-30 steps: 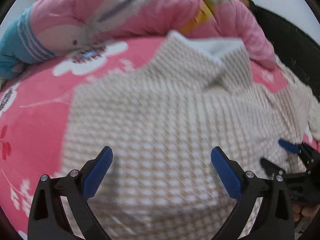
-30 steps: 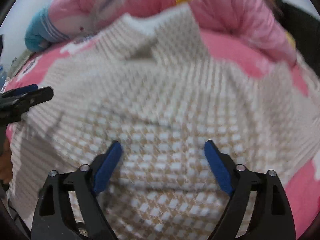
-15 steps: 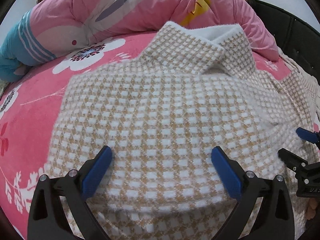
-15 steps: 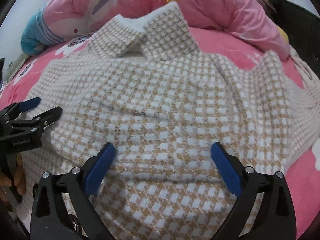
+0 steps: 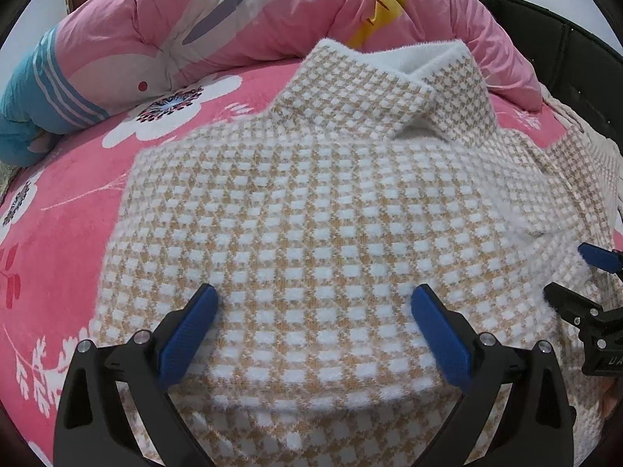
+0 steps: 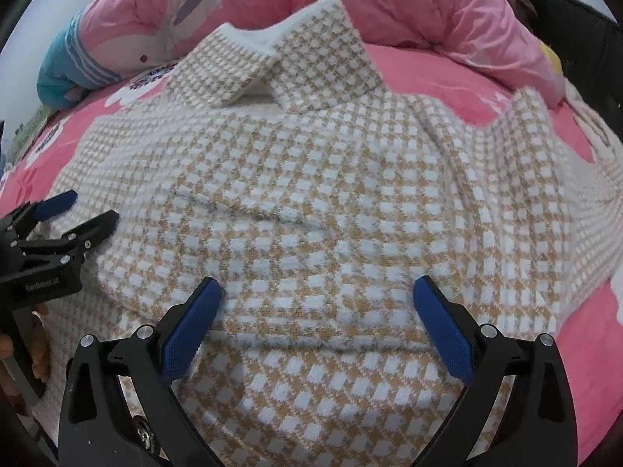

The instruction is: Fold large clothes

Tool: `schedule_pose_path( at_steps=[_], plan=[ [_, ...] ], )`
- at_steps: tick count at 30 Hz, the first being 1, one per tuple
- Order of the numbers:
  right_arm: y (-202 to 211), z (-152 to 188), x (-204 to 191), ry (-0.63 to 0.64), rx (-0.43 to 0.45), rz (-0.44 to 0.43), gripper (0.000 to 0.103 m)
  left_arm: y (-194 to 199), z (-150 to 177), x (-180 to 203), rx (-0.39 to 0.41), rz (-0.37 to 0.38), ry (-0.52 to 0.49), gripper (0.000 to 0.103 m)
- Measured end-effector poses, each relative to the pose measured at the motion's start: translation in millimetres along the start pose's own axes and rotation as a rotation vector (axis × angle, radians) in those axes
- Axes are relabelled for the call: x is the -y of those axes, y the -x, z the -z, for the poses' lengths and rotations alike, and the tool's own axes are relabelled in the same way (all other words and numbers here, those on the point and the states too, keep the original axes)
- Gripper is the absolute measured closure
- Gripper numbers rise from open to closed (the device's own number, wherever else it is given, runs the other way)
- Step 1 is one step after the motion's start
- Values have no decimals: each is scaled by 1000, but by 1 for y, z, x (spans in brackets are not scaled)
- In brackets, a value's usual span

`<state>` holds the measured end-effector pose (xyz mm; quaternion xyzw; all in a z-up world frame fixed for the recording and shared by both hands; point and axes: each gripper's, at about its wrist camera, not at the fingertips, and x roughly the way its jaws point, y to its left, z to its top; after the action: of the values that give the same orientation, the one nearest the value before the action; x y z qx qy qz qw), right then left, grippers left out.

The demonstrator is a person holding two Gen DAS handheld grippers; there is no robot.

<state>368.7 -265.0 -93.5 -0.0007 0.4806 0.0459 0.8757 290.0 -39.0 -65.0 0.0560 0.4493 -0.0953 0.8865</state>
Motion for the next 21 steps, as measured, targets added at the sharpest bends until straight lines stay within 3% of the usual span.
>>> schedule_pose_path(
  at_steps=[14, 17, 21],
  plan=[
    [4, 3, 8, -10, 14, -13, 8, 5, -3, 1, -22, -12, -10, 5],
    [4, 6, 8, -12, 22, -17, 8, 20, -7, 1, 17, 73, 9, 5],
    [6, 11, 8, -16, 43, -14, 8, 35, -16, 10, 61, 92, -9, 5]
  ],
)
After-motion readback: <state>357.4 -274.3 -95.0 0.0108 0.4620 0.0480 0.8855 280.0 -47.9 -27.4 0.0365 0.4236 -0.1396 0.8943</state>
